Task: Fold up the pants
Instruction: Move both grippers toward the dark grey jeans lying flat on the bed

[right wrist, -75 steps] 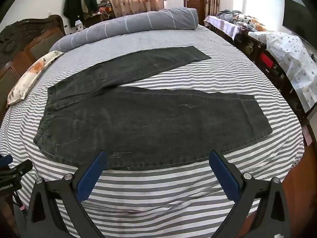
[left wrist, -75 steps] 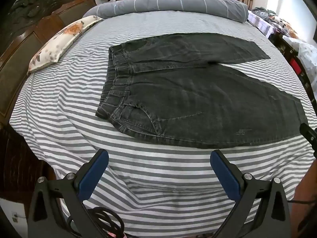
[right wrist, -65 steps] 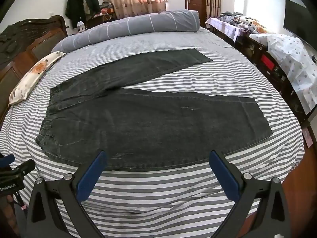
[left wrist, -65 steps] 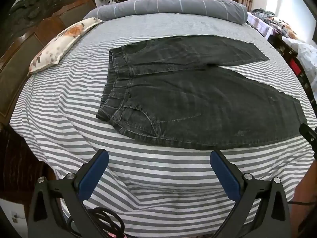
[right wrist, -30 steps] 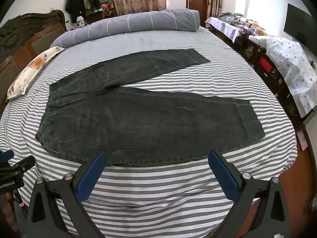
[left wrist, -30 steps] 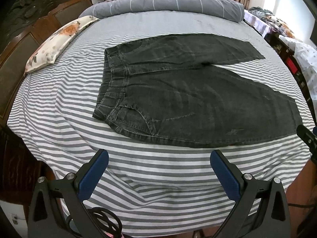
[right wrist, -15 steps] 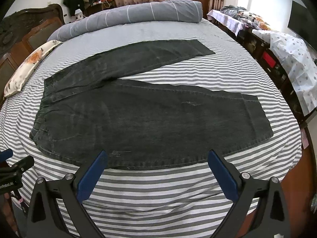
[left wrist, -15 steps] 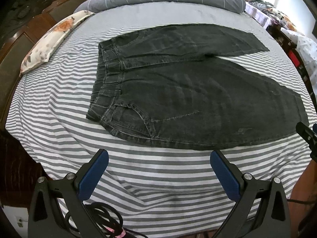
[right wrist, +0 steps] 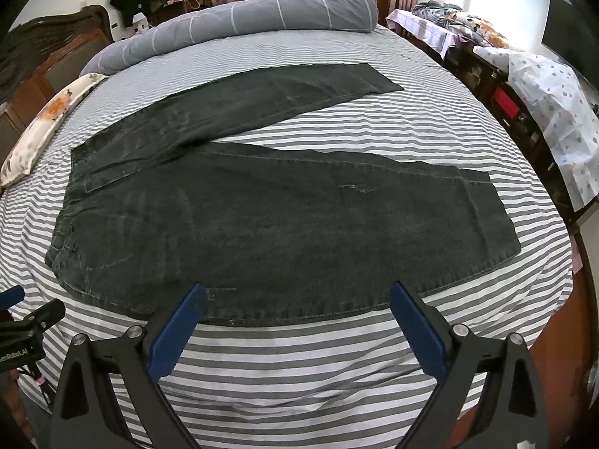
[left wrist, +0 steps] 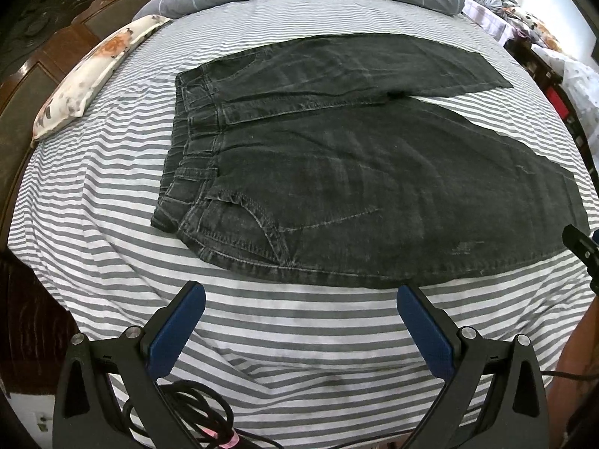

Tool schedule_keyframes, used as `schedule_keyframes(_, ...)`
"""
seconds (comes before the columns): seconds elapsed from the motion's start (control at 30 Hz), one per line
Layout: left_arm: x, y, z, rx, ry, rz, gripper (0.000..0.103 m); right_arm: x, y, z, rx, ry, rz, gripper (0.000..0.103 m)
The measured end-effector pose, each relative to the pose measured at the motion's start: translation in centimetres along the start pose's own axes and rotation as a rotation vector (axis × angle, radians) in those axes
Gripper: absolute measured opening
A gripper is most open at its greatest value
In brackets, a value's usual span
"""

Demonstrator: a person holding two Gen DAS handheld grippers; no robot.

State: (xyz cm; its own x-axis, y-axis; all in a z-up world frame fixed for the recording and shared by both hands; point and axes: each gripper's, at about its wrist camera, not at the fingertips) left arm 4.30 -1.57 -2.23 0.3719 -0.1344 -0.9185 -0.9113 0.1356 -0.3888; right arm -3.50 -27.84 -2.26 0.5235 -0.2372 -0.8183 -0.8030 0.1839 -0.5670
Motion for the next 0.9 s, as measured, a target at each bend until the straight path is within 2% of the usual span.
schedule_keyframes(0.43, 0.5, -1.1, 0.2, 0.004, -0.007, -0.002, 0.101, 0.3, -1.0, -0.4, 0.004, 0.001, -0.006, 0.096)
schedule_keyframes(0.9, 1.8, -2.9, 1.5, 0.004, 0.002, -0.042, 0.101, 1.0, -2.3, -0.6, 0.05, 0.004, -0.038, 0.096)
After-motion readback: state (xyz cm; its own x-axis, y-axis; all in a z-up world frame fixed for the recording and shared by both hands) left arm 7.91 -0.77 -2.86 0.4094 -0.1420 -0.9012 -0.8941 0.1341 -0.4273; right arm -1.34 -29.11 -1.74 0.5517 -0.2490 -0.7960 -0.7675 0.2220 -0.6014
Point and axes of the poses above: each gripper's, at about its wrist camera, not at the fingertips, and x roughly the way its jaws point, z to its left, y to its underside, and after that the axes turned 8 degrees about y, right-handed
